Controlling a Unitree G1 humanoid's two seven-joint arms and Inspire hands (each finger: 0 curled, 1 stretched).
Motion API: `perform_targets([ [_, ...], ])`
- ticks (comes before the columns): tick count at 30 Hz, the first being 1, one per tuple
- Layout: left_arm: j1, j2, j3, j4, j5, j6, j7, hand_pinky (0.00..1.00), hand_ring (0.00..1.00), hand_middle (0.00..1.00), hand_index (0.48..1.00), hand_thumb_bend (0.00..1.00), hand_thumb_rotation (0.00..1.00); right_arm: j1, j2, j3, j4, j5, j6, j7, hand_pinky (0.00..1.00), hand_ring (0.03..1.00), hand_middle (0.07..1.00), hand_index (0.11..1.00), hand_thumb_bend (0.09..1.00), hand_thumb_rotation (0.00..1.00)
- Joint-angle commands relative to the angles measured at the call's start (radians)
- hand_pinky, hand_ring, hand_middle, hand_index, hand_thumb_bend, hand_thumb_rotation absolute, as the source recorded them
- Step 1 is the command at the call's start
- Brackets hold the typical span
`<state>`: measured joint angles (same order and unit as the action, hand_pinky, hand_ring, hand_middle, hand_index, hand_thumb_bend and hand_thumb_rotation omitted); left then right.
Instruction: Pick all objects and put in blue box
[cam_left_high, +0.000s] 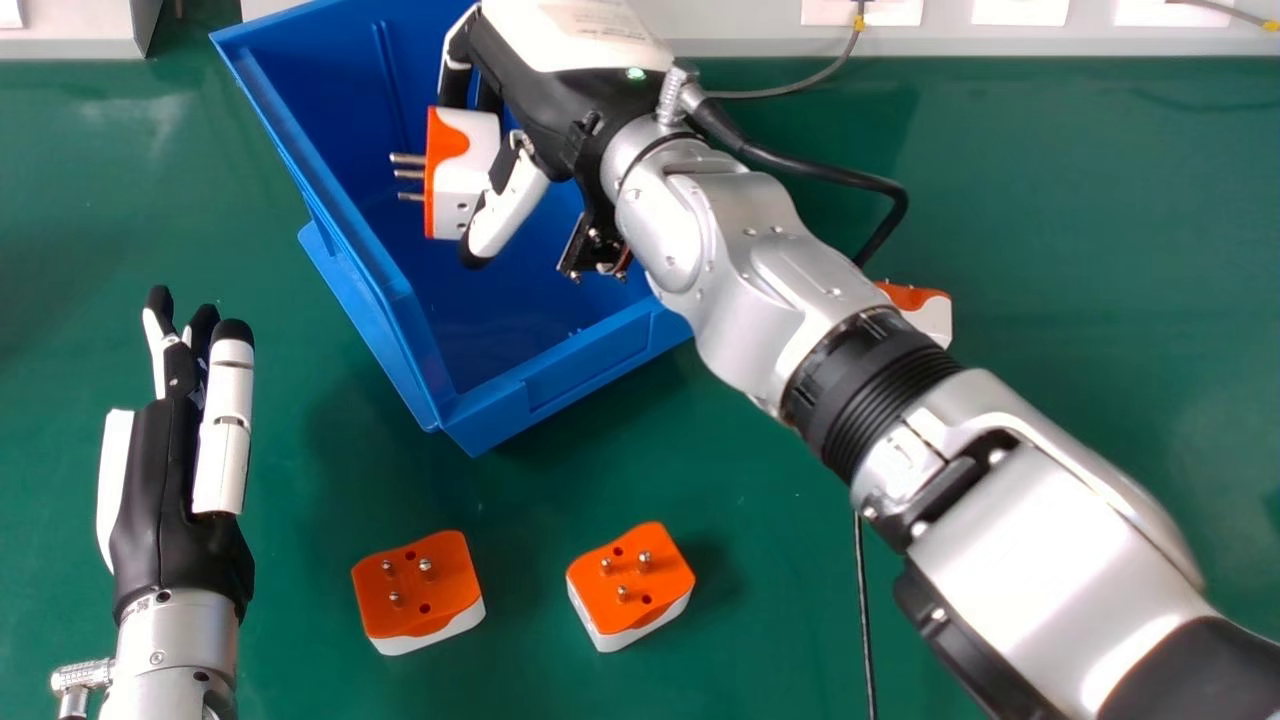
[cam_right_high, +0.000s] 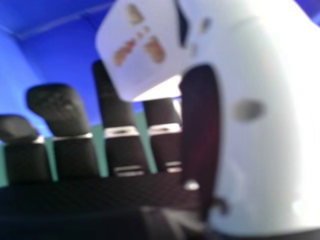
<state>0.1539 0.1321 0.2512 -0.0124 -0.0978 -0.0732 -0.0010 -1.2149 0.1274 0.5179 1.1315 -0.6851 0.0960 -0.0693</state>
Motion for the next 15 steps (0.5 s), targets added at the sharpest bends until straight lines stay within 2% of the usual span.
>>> perform_targets([
  [1, 0.005, -0.004, -0.004, -0.034, 0.0, -0.002, 0.0, 0.99, 1.0, 1.0, 0.992, 0.25, 0.9, -0.075, 0.009, 0.011, 0.024, -0.015, 0.002, -0.038, 0.09, 0.15, 0.396, 0.483, 0.507, 0.02],
  [8, 0.012, -0.012, -0.011, -0.041, 0.007, -0.008, 0.004, 0.99, 1.0, 1.0, 0.992, 0.24, 0.9, -0.083, 0.011, 0.034, 0.067, -0.014, -0.011, -0.073, 0.09, 0.141, 0.403, 0.482, 0.51, 0.01],
  [12, 0.012, -0.018, -0.015, -0.042, 0.005, -0.006, 0.007, 0.99, 1.0, 1.0, 0.993, 0.23, 0.9, -0.076, 0.006, 0.033, 0.07, -0.003, -0.016, -0.066, 0.12, 0.168, 0.427, 0.483, 0.514, 0.0],
  [15, 0.016, -0.021, -0.018, -0.046, 0.008, -0.012, 0.009, 0.99, 1.0, 1.0, 0.993, 0.23, 0.9, -0.071, 0.011, 0.03, 0.089, 0.007, -0.021, -0.047, 0.12, 0.168, 0.427, 0.483, 0.514, 0.0],
])
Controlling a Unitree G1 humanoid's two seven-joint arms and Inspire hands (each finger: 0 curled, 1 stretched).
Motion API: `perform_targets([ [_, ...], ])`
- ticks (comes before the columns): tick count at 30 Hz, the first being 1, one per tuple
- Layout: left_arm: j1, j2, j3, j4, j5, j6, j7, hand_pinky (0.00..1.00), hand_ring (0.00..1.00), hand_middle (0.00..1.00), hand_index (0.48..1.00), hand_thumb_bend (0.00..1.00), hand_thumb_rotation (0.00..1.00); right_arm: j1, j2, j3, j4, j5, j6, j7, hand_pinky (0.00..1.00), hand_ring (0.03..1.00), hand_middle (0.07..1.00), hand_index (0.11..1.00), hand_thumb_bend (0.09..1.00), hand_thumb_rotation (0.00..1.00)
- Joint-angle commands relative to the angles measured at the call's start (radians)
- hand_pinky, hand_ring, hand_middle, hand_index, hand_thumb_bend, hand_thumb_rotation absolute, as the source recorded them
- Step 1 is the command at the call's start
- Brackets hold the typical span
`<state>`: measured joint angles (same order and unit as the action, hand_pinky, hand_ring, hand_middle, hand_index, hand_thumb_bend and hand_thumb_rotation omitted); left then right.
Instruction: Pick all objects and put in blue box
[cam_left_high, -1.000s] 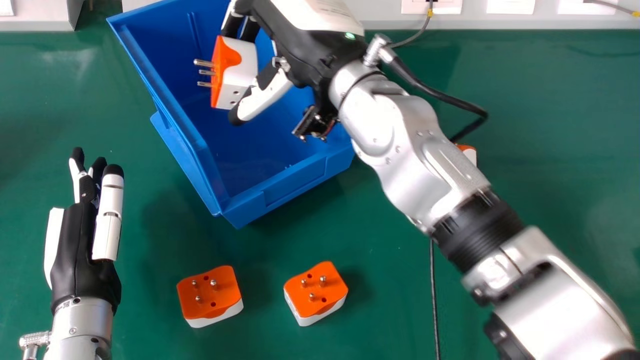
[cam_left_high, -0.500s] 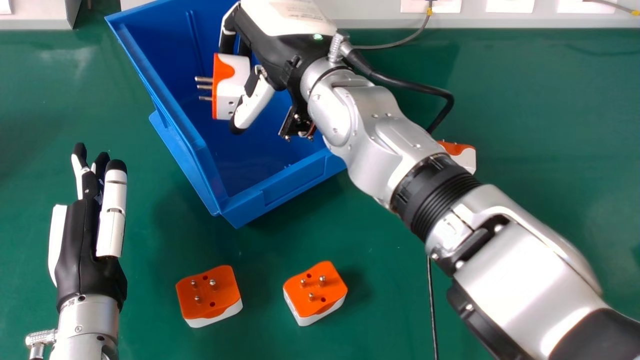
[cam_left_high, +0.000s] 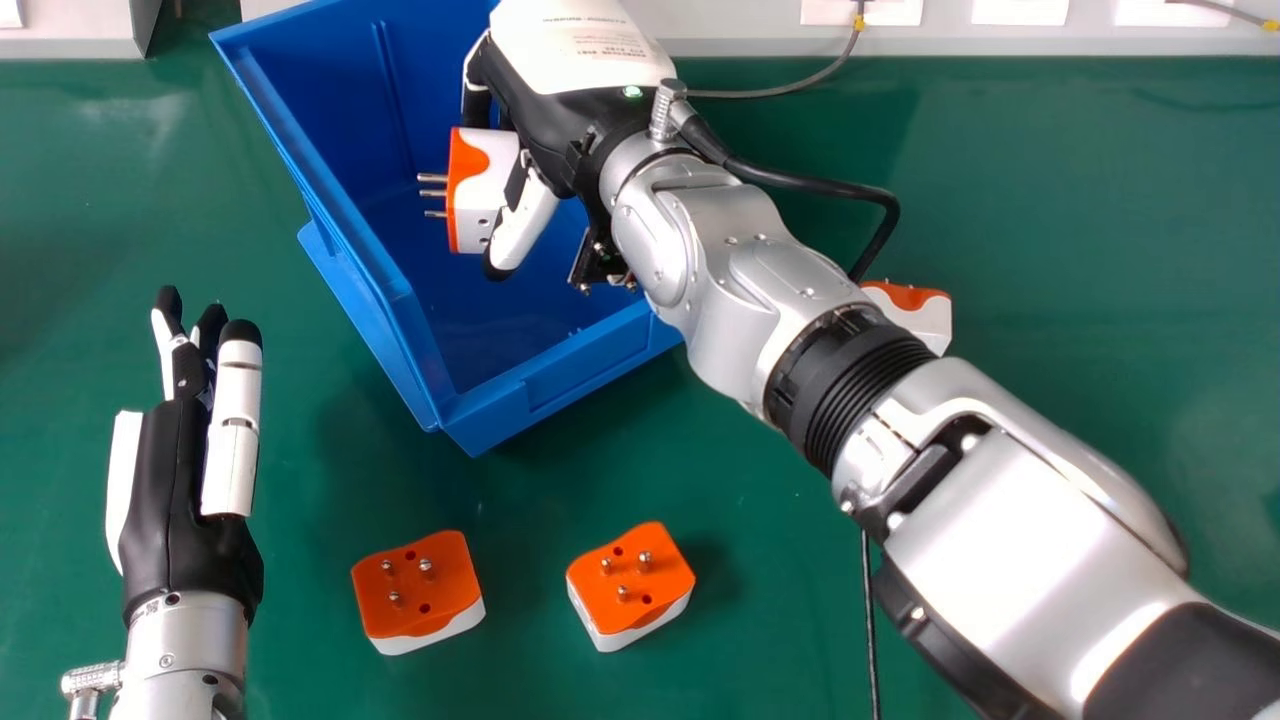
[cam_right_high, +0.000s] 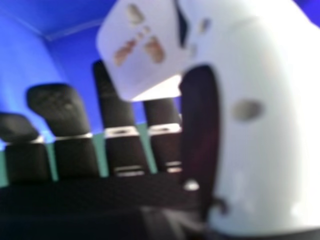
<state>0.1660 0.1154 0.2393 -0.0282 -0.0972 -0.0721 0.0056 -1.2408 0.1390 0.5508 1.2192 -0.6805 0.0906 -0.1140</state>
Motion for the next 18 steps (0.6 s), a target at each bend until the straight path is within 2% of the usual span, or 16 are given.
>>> perform_targets([
  [1, 0.006, -0.006, -0.007, -0.033, 0.009, -0.014, 0.004, 0.99, 1.0, 1.0, 0.993, 0.23, 0.9, -0.041, 0.001, -0.005, 0.007, 0.006, -0.017, 0.0, 0.15, 0.216, 0.444, 0.484, 0.514, 0.0],
  [3, 0.008, -0.009, -0.01, -0.043, 0.012, -0.012, 0.006, 0.99, 1.0, 1.0, 0.993, 0.23, 0.9, -0.03, 0.001, -0.014, 0.005, 0.018, -0.023, -0.002, 0.15, 0.216, 0.444, 0.484, 0.514, 0.0],
  [4, 0.009, -0.01, -0.01, -0.046, 0.013, -0.011, 0.007, 0.99, 1.0, 1.0, 0.992, 0.23, 0.91, -0.028, 0.001, -0.017, 0.004, 0.021, -0.025, -0.003, 0.19, 0.253, 0.451, 0.498, 0.512, 0.0],
  [7, 0.007, -0.016, -0.01, -0.048, 0.012, -0.005, 0.011, 0.99, 1.0, 1.0, 0.992, 0.23, 0.91, -0.013, -0.004, -0.01, -0.005, 0.019, -0.048, -0.001, 0.19, 0.253, 0.451, 0.498, 0.512, 0.0],
  [8, 0.007, -0.018, -0.011, -0.052, 0.013, 0.0, 0.013, 0.99, 1.0, 1.0, 0.991, 0.23, 0.91, -0.007, -0.006, -0.007, -0.009, 0.016, -0.057, -0.007, 0.28, 0.359, 0.511, 0.498, 0.51, 0.03],
  [10, 0.008, -0.02, -0.012, -0.058, 0.014, 0.005, 0.015, 0.99, 1.0, 1.0, 0.991, 0.23, 0.91, -0.002, -0.008, -0.005, -0.011, 0.013, -0.065, -0.014, 0.28, 0.359, 0.511, 0.498, 0.51, 0.03],
  [11, 0.007, -0.02, -0.012, -0.055, 0.014, 0.004, 0.015, 0.99, 1.0, 0.99, 0.991, 0.23, 0.91, -0.001, -0.008, -0.002, -0.01, 0.009, -0.067, -0.018, 0.4, 0.487, 0.609, 0.598, 0.513, 0.09],
  [12, 0.007, -0.021, -0.013, -0.054, 0.015, 0.003, 0.016, 0.99, 1.0, 0.99, 0.991, 0.23, 0.91, 0.0, -0.01, 0.006, -0.01, 0.0, -0.069, -0.024, 0.4, 0.487, 0.609, 0.598, 0.513, 0.09],
  [13, 0.007, -0.022, -0.014, -0.055, 0.015, 0.003, 0.018, 0.99, 1.0, 0.99, 0.99, 0.23, 0.91, 0.002, -0.014, 0.021, -0.01, -0.017, -0.069, -0.034, 0.51, 0.59, 0.687, 0.679, 0.522, 0.16],
  [14, 0.007, -0.023, -0.014, -0.055, 0.015, 0.003, 0.019, 0.99, 1.0, 0.99, 0.99, 0.23, 0.91, 0.003, -0.016, 0.032, -0.01, -0.029, -0.069, -0.041, 0.51, 0.59, 0.687, 0.679, 0.522, 0.16],
  [15, 0.005, -0.024, -0.015, -0.054, 0.016, 0.003, 0.02, 0.99, 1.0, 0.99, 0.99, 0.23, 0.91, 0.004, -0.019, 0.045, -0.011, -0.041, -0.068, -0.046, 0.61, 0.672, 0.75, 0.743, 0.539, 0.22],
  [16, 0.003, -0.024, -0.015, -0.049, 0.016, 0.001, 0.021, 0.99, 1.0, 0.99, 0.99, 0.22, 0.9, 0.003, -0.021, 0.055, -0.01, -0.051, -0.066, -0.05, 0.75, 0.79, 0.84, 0.836, 0.571, 0.35],
  [18, 0.003, -0.026, -0.017, -0.05, 0.017, 0.001, 0.023, 0.98, 1.0, 0.99, 0.99, 0.22, 0.9, 0.001, -0.023, 0.065, -0.009, -0.06, -0.064, -0.053, 0.84, 0.866, 0.898, 0.895, 0.592, 0.44],
])
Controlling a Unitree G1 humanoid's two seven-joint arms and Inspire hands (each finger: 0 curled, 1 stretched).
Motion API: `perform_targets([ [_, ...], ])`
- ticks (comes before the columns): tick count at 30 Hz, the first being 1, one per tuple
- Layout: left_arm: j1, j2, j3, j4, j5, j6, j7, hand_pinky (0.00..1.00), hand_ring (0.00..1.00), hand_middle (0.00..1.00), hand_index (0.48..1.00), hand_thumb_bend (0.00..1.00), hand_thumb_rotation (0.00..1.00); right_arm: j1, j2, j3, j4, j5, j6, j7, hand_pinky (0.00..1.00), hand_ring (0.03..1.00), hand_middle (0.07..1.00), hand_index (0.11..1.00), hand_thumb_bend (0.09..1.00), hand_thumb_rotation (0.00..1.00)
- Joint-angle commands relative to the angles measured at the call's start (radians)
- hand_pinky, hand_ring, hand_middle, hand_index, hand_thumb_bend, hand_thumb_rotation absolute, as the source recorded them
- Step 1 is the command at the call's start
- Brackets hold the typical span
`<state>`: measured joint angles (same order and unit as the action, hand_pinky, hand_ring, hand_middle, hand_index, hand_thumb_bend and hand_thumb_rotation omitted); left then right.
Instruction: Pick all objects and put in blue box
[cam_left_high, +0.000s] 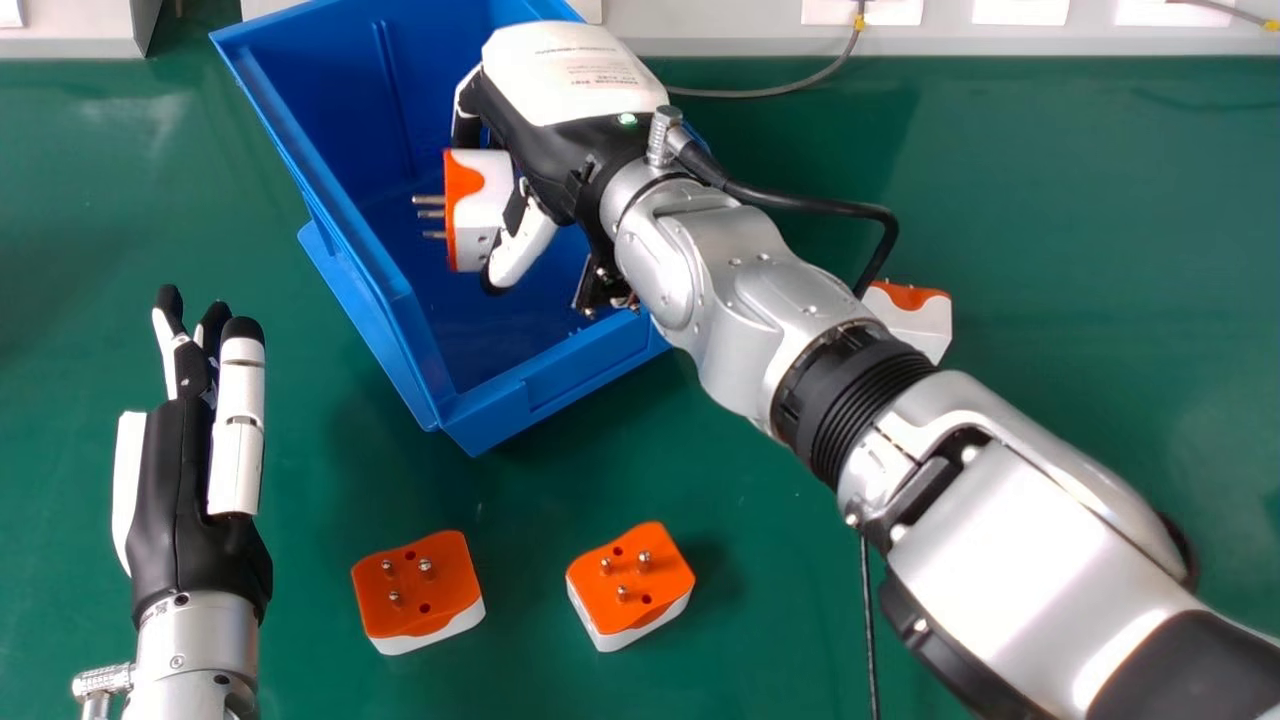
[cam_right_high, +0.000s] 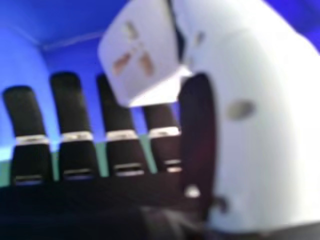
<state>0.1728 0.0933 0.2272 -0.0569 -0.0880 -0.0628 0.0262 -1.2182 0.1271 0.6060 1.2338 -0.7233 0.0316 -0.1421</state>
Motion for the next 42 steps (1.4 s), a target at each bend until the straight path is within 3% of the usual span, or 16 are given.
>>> perform_targets([
  [1, -0.002, -0.005, -0.006, -0.025, 0.006, -0.007, 0.003, 0.98, 1.0, 0.99, 0.99, 0.22, 0.9, -0.022, -0.011, 0.012, -0.023, -0.019, -0.003, -0.025, 0.87, 0.893, 0.918, 0.916, 0.6, 0.47],
  [3, -0.006, -0.005, -0.006, -0.021, 0.006, -0.006, 0.005, 0.98, 1.0, 0.99, 0.99, 0.22, 0.9, -0.021, -0.01, 0.016, -0.023, -0.019, 0.001, -0.029, 0.94, 0.945, 0.959, 0.957, 0.616, 0.54],
  [9, -0.011, -0.005, -0.01, -0.018, 0.016, -0.008, 0.01, 0.98, 0.99, 0.99, 0.99, 0.21, 0.89, -0.01, -0.008, 0.015, -0.035, -0.009, 0.007, -0.046, 0.98, 0.986, 0.99, 0.989, 0.626, 0.59],
  [16, -0.014, -0.002, -0.011, -0.019, 0.018, 0.002, 0.009, 0.98, 0.99, 0.99, 0.989, 0.22, 0.89, 0.0, -0.012, 0.008, -0.056, -0.003, 0.01, -0.063, 1.0, 0.998, 0.999, 0.999, 0.594, 0.57],
  [27, -0.028, 0.013, -0.004, 0.012, 0.024, -0.01, 0.001, 0.97, 0.99, 0.99, 0.989, 0.21, 0.89, 0.062, -0.051, -0.019, -0.211, 0.007, 0.018, -0.084, 1.0, 1.0, 1.0, 1.0, 0.545, 0.52],
  [32, -0.034, 0.023, 0.004, 0.02, 0.017, -0.01, -0.005, 0.97, 0.99, 0.99, 0.989, 0.22, 0.89, 0.16, -0.117, -0.018, -0.383, -0.013, 0.006, -0.086, 1.0, 1.0, 1.0, 1.0, 0.48, 0.49],
  [42, -0.059, 0.047, 0.019, 0.047, 0.009, -0.009, -0.016, 0.97, 0.99, 0.99, 0.987, 0.21, 0.9, 0.512, -0.333, -0.051, -0.96, -0.088, -0.01, -0.048, 1.0, 1.0, 1.0, 1.0, 0.356, 0.48],
])
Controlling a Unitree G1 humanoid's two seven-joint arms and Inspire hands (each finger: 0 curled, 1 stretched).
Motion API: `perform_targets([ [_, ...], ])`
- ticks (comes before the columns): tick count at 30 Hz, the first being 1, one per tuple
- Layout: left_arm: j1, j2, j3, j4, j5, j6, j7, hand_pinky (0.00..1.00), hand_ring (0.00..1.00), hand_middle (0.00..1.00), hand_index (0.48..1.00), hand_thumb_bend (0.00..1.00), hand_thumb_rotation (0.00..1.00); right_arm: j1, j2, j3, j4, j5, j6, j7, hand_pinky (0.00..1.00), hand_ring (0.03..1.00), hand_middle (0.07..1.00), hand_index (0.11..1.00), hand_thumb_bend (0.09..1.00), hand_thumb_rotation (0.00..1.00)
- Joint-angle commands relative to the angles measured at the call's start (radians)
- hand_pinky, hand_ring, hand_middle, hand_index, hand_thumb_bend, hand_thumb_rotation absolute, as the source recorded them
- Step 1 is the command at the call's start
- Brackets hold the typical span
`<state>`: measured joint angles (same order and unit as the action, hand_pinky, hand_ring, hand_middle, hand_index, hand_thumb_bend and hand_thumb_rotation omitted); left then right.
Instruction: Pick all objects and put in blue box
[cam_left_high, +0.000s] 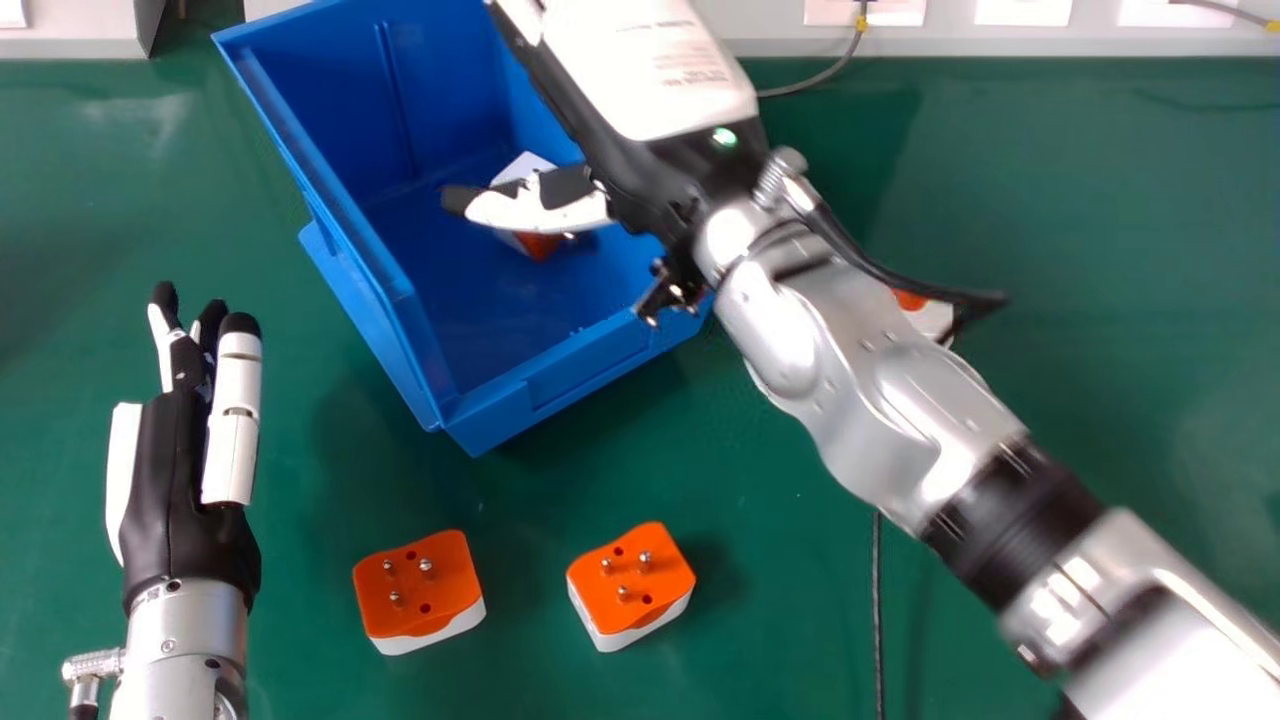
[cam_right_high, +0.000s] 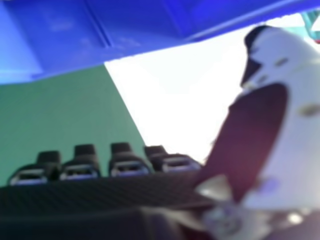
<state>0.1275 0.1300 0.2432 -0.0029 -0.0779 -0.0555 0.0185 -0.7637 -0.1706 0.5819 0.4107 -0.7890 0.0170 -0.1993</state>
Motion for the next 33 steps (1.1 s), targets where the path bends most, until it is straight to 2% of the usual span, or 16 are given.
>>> perform_targets([
  [1, -0.016, 0.013, 0.005, -0.006, -0.004, -0.014, -0.011, 0.97, 0.99, 0.99, 0.987, 0.21, 0.9, 0.097, -0.053, -0.033, -0.192, -0.032, 0.009, 0.014, 1.0, 1.0, 1.0, 1.0, 0.356, 0.48],
  [3, -0.018, 0.016, 0.008, -0.005, -0.008, -0.009, -0.015, 0.97, 0.99, 0.99, 0.987, 0.21, 0.89, 0.17, -0.081, -0.046, -0.291, -0.047, 0.021, 0.026, 1.0, 1.0, 1.0, 1.0, 0.343, 0.48],
  [7, -0.028, 0.021, 0.018, 0.011, -0.01, -0.005, -0.021, 0.97, 0.99, 0.99, 0.987, 0.21, 0.89, 0.31, -0.122, -0.089, -0.466, -0.07, 0.031, 0.051, 1.0, 1.0, 1.0, 1.0, 0.332, 0.47],
  [11, -0.036, 0.025, 0.024, 0.034, -0.009, -0.019, -0.029, 0.97, 0.99, 0.99, 0.986, 0.22, 0.89, 0.433, -0.146, -0.129, -0.591, -0.073, 0.032, 0.061, 1.0, 1.0, 1.0, 1.0, 0.329, 0.46],
  [16, -0.033, 0.028, 0.033, 0.039, -0.012, -0.028, -0.036, 0.96, 0.99, 0.99, 0.986, 0.21, 0.89, 0.57, -0.17, -0.18, -0.693, -0.077, 0.022, 0.067, 1.0, 1.0, 1.0, 1.0, 0.328, 0.46],
  [20, -0.028, 0.026, 0.033, 0.038, -0.006, -0.037, -0.035, 0.96, 0.99, 0.99, 0.986, 0.22, 0.88, 0.662, -0.2, -0.243, -0.737, -0.053, -0.007, 0.06, 1.0, 1.0, 1.0, 1.0, 0.332, 0.44],
  [23, -0.027, 0.027, 0.037, 0.043, -0.01, -0.043, -0.038, 0.96, 0.99, 0.99, 0.986, 0.22, 0.88, 0.714, -0.226, -0.301, -0.748, -0.033, -0.037, 0.055, 1.0, 1.0, 1.0, 1.0, 0.338, 0.43],
  [28, -0.025, 0.022, 0.04, 0.031, -0.011, -0.032, -0.035, 0.97, 0.99, 0.99, 0.986, 0.23, 0.89, 0.758, -0.264, -0.378, -0.714, -0.029, -0.059, 0.055, 1.0, 1.0, 1.0, 1.0, 0.364, 0.39],
  [33, -0.018, 0.023, 0.045, 0.014, -0.025, -0.029, -0.046, 0.97, 0.99, 0.99, 0.986, 0.24, 0.89, 0.765, -0.282, -0.42, -0.665, -0.047, -0.025, 0.087, 1.0, 1.0, 1.0, 1.0, 0.381, 0.39],
])
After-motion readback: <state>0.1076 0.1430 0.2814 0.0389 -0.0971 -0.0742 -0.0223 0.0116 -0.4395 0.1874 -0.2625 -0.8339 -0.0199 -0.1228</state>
